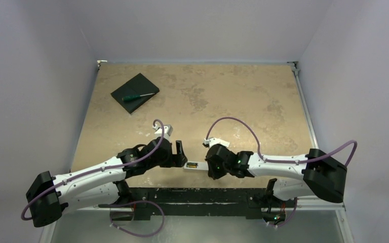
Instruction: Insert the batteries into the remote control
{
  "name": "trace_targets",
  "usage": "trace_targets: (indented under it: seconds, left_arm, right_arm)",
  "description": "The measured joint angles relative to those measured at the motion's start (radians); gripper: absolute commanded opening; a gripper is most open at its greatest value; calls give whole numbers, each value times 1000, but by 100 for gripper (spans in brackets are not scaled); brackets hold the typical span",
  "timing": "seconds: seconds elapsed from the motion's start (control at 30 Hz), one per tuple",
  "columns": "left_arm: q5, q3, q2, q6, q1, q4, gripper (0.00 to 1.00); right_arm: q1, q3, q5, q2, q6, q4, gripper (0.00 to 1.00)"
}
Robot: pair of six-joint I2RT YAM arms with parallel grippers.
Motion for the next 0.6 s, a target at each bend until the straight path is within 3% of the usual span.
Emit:
trace_targets:
  seconds: [0.43,0.6]
  left_arm:
    - [8,-18,3,-1,0,15,86]
    - [25,-53,3,-9,0,35,86]
  right_arm:
    - [0,39,66,27,24,-13,0]
    - [0,54,57,14,8,-11,13]
